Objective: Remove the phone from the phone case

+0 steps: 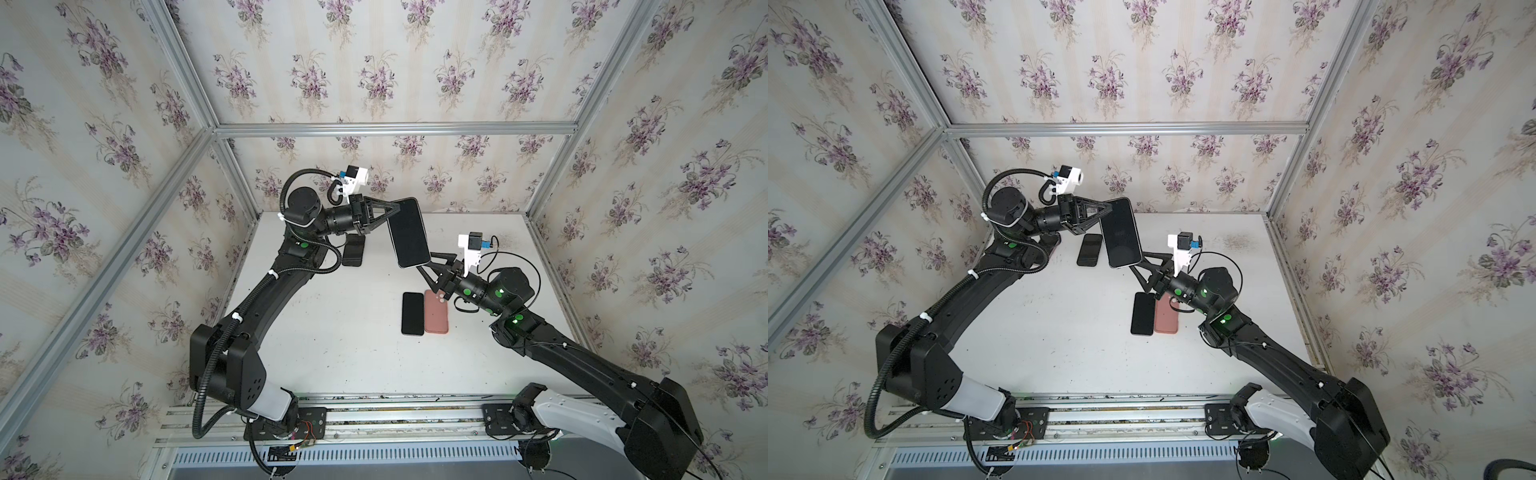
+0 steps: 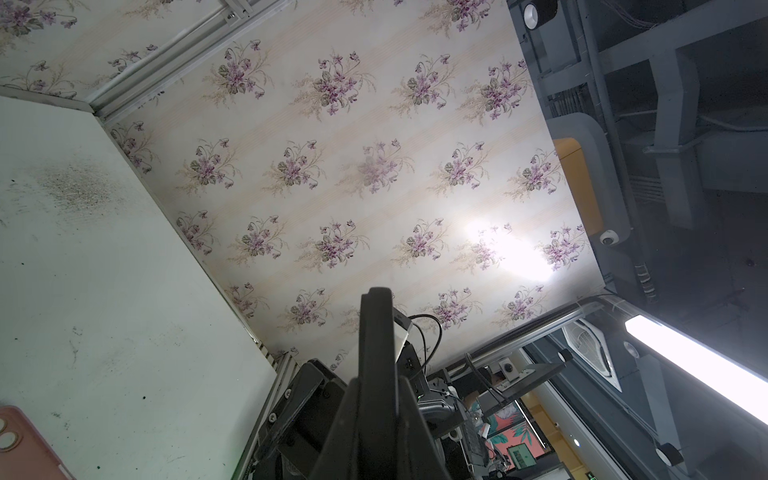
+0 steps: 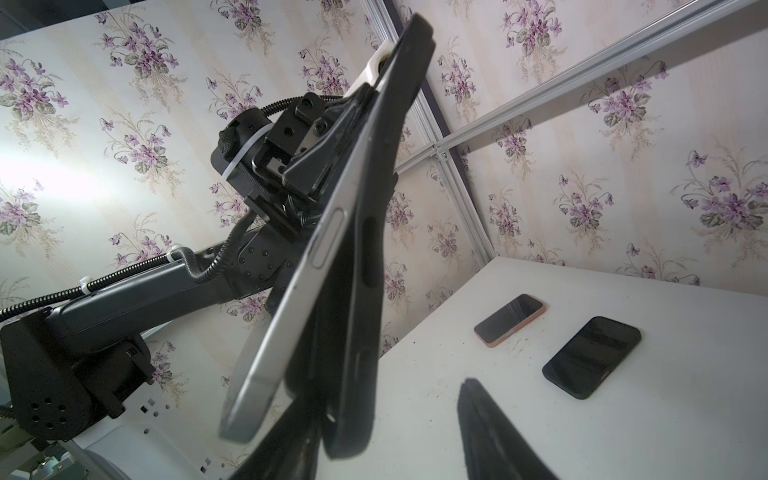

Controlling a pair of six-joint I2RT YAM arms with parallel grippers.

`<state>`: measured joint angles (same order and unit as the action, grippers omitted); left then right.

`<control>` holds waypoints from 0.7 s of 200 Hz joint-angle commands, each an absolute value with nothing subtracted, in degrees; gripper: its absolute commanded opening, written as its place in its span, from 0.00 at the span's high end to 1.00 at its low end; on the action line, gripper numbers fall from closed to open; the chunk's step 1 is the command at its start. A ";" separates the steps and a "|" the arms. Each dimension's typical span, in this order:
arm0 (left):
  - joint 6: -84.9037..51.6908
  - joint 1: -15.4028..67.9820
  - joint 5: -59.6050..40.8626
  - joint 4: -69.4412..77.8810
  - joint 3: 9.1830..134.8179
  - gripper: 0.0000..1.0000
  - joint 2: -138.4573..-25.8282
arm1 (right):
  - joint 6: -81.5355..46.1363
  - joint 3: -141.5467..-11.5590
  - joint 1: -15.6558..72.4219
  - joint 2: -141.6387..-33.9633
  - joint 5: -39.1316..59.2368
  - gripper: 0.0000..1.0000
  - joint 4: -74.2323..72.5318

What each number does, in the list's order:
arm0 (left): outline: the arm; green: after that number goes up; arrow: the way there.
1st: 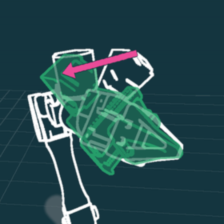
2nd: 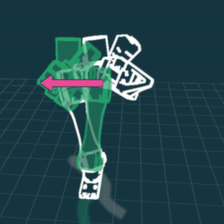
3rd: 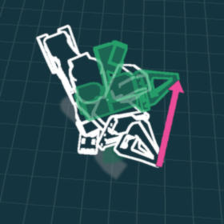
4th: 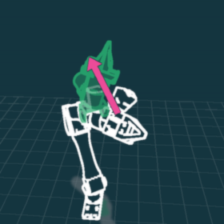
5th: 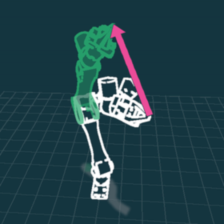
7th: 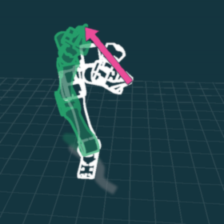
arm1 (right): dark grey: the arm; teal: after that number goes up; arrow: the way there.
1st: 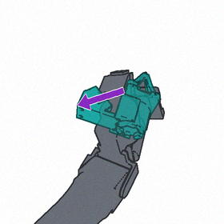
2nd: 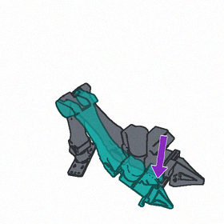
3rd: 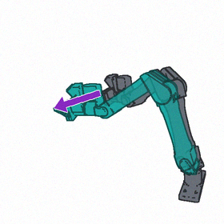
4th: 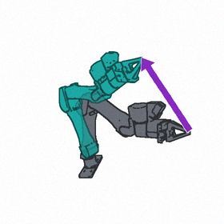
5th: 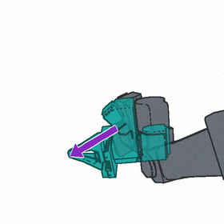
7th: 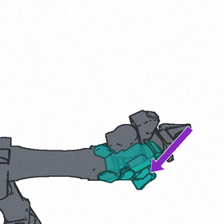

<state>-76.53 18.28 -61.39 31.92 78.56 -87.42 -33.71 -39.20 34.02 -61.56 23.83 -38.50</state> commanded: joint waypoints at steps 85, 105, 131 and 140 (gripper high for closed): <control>-77.54 19.14 -64.06 36.72 77.52 1.00 -88.67 | -39.02 -37.00 33.64 -60.51 23.53 0.66 -43.43; -77.09 19.42 -64.23 36.96 77.43 1.00 -88.86 | -39.74 -36.65 33.51 -60.47 22.95 0.66 -43.89; -77.03 19.60 -64.41 37.66 76.82 1.00 -88.68 | -41.14 -35.96 32.75 -60.38 22.30 0.66 -45.10; -76.99 19.60 -64.42 37.97 76.65 1.00 -88.48 | -41.92 -35.70 32.35 -60.46 22.30 0.66 -45.74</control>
<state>-75.72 19.38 -61.17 34.28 76.90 -88.90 -39.46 -36.03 33.23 -60.60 25.26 -41.28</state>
